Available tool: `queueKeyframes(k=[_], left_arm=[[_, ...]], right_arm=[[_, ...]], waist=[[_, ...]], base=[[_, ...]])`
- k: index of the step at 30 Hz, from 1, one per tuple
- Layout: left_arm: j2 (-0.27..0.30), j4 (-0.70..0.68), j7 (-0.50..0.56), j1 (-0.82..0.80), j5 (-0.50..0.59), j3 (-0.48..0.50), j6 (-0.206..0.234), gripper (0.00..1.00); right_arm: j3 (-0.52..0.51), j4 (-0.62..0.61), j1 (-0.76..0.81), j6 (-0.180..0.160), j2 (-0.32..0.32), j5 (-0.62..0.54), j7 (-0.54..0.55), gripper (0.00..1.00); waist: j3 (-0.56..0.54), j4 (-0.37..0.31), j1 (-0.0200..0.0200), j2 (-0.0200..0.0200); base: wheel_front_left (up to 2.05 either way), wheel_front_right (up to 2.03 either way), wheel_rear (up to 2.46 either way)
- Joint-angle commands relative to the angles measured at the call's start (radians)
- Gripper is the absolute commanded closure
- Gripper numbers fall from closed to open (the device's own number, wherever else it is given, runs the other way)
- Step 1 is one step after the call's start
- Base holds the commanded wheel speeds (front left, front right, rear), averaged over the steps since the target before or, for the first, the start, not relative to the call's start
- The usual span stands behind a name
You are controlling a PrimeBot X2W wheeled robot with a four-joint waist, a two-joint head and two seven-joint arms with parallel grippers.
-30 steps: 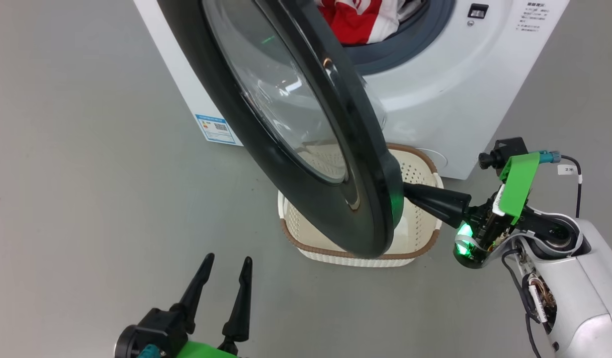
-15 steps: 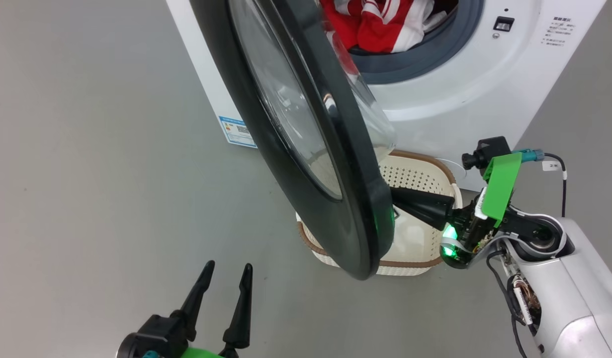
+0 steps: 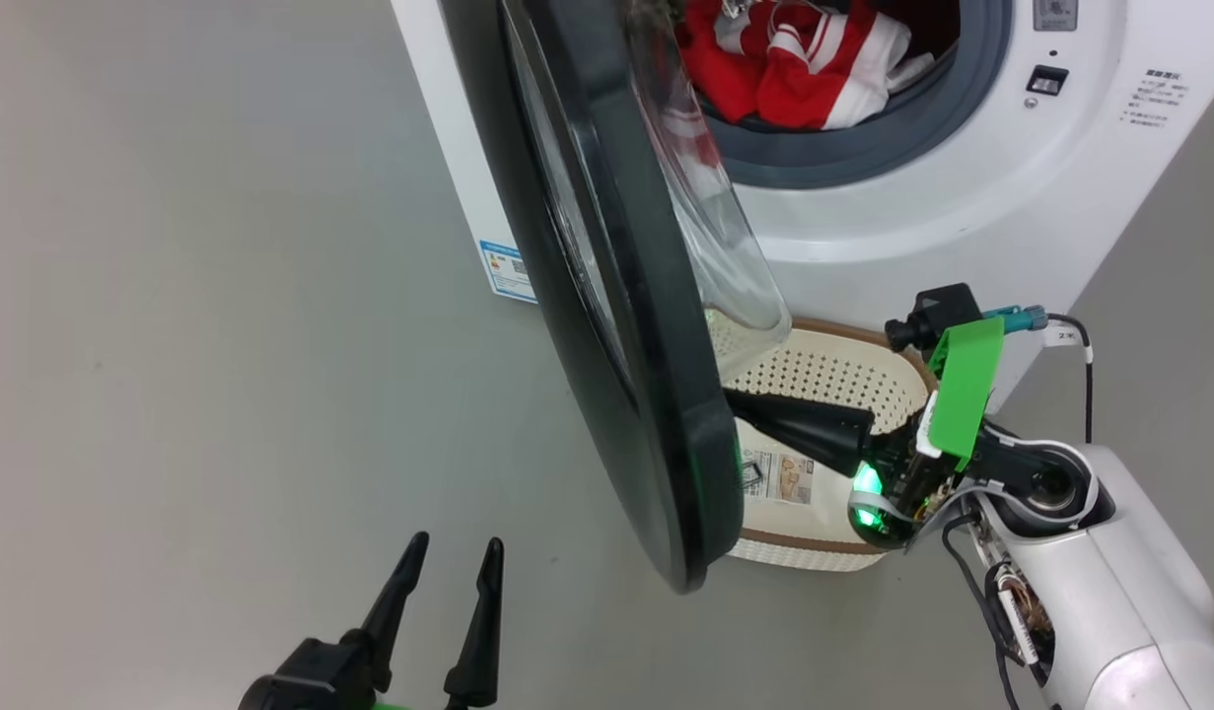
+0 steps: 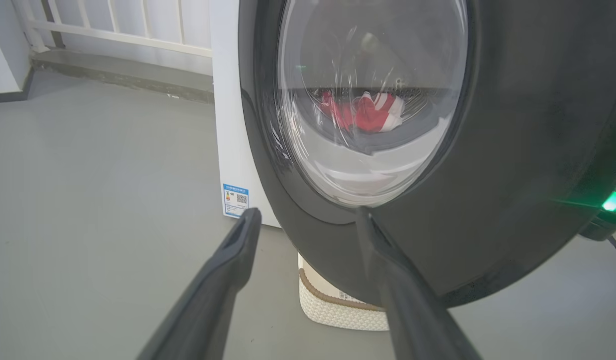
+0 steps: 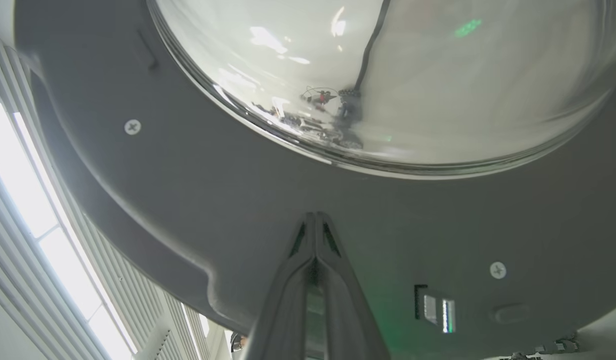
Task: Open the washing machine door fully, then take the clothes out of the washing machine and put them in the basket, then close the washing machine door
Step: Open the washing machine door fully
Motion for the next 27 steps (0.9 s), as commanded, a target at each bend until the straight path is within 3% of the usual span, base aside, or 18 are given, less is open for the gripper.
queueKeyframes(k=[1,27], left_arm=[[0.008,-0.027,-0.008,-0.002,0.001,0.031,0.004,0.00],[0.008,-0.039,-0.008,0.037,0.010,0.057,-0.001,0.00]], right_arm=[[0.023,-0.034,0.007,0.001,0.029,0.014,0.009,1.00],[0.154,-0.087,0.050,0.001,0.032,0.120,-0.083,1.00]], waist=[[-0.010,0.013,0.0000,0.0000],[-0.060,0.106,0.0000,0.0000]], base=[[0.00,0.00,0.00],[0.00,0.00,0.00]])
